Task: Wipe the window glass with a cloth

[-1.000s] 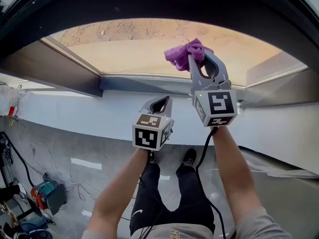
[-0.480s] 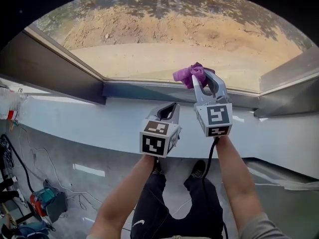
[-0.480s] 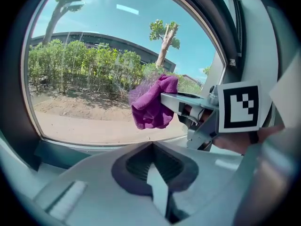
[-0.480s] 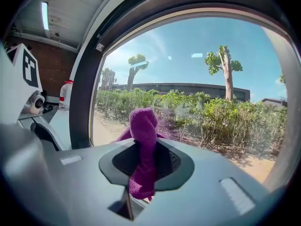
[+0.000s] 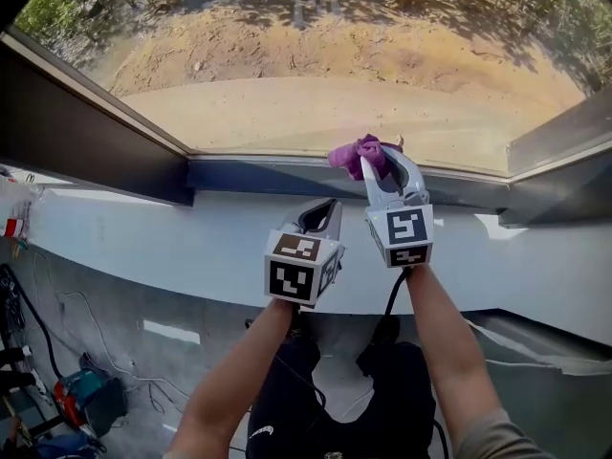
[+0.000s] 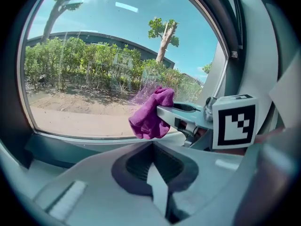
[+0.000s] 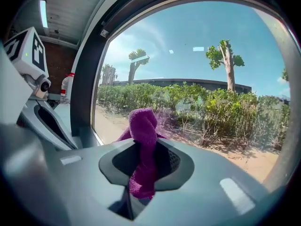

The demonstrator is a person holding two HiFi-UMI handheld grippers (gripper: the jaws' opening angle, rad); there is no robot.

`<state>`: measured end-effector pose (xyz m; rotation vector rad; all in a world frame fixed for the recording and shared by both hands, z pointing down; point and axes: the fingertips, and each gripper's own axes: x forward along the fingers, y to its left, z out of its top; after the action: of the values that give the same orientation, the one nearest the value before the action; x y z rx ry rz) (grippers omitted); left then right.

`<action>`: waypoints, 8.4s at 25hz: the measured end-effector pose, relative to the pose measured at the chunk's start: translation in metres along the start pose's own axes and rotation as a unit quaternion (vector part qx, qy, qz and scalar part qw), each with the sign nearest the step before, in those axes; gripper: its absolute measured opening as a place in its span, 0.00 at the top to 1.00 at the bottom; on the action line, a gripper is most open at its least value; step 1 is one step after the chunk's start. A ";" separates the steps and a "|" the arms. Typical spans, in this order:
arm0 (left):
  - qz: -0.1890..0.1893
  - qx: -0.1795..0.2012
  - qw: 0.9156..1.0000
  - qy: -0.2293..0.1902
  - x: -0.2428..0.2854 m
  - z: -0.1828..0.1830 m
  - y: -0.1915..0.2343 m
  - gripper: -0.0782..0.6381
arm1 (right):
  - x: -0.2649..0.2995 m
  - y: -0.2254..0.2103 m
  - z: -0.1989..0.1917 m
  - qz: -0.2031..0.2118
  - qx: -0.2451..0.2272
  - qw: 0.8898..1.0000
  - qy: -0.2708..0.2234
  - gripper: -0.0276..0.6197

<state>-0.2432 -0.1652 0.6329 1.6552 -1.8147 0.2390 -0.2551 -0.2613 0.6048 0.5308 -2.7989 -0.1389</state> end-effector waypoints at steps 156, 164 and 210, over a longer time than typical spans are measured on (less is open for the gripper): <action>-0.006 0.001 1.000 0.009 0.071 -0.010 -0.122 0.89 | -0.062 -0.128 -0.104 0.013 0.030 0.998 0.051 0.80; -0.009 0.009 1.000 0.013 0.080 -0.013 -0.127 0.89 | -0.055 -0.122 -0.137 0.031 0.017 0.994 0.108 0.80; -0.053 0.051 0.997 -0.021 -0.001 0.141 -0.228 0.89 | -0.155 -0.207 0.102 -0.046 0.067 0.996 0.026 0.80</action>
<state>-0.0769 -0.2829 0.4584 1.8349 -1.7637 0.2567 -0.0766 -0.3916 0.4366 0.6840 -2.7467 0.0433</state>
